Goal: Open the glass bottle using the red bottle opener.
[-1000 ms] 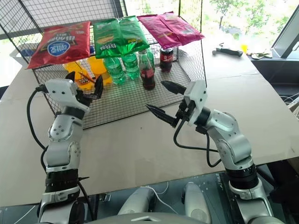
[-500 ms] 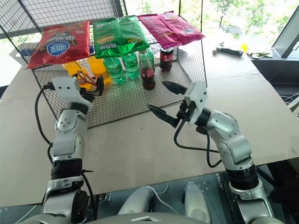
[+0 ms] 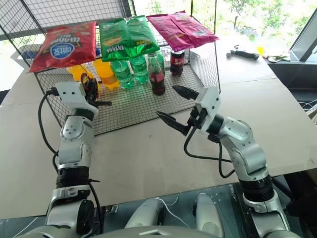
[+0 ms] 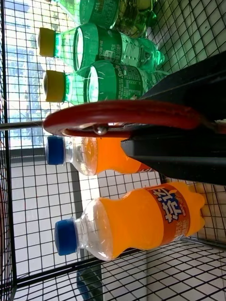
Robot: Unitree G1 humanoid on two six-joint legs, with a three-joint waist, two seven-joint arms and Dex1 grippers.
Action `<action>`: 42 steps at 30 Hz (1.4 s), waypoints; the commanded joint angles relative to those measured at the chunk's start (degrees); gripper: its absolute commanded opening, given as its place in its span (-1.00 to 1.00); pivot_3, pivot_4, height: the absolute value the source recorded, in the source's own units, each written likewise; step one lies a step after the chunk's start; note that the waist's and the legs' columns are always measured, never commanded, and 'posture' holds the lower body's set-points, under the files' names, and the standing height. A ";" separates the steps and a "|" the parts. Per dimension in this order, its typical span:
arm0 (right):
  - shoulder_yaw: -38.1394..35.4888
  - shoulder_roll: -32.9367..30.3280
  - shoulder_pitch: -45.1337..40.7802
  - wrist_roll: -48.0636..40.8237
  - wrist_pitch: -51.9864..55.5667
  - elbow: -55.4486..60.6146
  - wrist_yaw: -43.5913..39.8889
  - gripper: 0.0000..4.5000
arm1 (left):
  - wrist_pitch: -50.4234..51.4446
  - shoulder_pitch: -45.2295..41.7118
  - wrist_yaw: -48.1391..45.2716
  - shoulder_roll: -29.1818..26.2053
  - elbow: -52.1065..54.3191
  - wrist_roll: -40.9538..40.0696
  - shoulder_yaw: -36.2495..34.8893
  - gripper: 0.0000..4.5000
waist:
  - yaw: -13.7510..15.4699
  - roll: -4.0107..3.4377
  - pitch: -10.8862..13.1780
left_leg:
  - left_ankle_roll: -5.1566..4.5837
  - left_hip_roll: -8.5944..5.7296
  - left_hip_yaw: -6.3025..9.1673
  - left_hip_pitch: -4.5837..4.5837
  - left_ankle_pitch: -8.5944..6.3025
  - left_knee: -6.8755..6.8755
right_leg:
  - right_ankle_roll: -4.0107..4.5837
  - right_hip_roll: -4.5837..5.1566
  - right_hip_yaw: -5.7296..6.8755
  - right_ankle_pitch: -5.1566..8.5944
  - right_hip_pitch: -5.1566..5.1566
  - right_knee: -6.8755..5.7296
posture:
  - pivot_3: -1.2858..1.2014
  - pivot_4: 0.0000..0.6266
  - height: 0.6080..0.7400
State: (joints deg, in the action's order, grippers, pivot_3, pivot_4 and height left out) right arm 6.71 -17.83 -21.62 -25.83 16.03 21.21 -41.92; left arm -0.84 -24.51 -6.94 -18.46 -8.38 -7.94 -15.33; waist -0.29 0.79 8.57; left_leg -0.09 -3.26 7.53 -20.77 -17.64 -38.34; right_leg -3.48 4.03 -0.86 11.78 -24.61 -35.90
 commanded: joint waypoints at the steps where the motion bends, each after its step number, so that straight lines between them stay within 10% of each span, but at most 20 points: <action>1: -0.48 0.21 -0.12 -0.17 -1.10 0.63 0.20 1.00 | -2.91 0.58 4.26 -1.50 2.22 6.56 1.28 -0.99 | -0.02 0.00 0.00 | 0.00 -0.01 0.01 0.00 0.00 0.00 | 0.00 0.00 0.01 0.00 0.00 0.00 | 0.03 -0.52 1.00; 22: -0.64 0.14 -0.12 -0.51 -0.76 0.93 0.09 1.00 | -3.19 6.05 29.50 -3.84 12.75 40.14 5.10 -0.99 | -0.29 0.02 -0.01 | 0.00 0.00 -0.03 -0.03 0.00 0.01 | 0.00 0.00 -0.04 0.00 -0.08 -0.05 | 0.03 -0.52 1.00; 33: -2.21 -4.73 1.01 -7.10 5.24 3.70 -4.18 1.00 | -1.71 9.85 7.63 2.03 25.37 11.51 6.53 -0.99 | -0.27 0.04 -0.03 | -0.01 0.12 -0.06 -0.06 0.00 -0.01 | 0.00 0.06 -0.06 0.00 -0.08 -0.06 | 0.03 -0.52 1.00; 42: 2.07 -13.52 -0.77 -10.00 23.68 3.93 -5.14 1.00 | 20.95 7.95 -12.68 8.73 33.21 -26.58 14.07 -0.99 | -0.59 0.06 -0.05 | -0.08 0.10 -0.25 0.03 -0.03 -0.16 | -0.05 -0.03 -0.19 -0.04 0.02 -0.12 | 0.03 -0.52 1.00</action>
State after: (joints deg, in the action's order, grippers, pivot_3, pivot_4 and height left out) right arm 8.98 -30.99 -20.26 -33.28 35.90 22.67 -47.34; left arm 15.42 -15.88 -16.55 -10.23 22.05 -26.20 -1.32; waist -0.89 0.85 8.53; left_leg -0.17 -3.16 7.24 -20.72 -17.67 -38.49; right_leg -3.52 3.98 -1.09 11.74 -24.60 -36.06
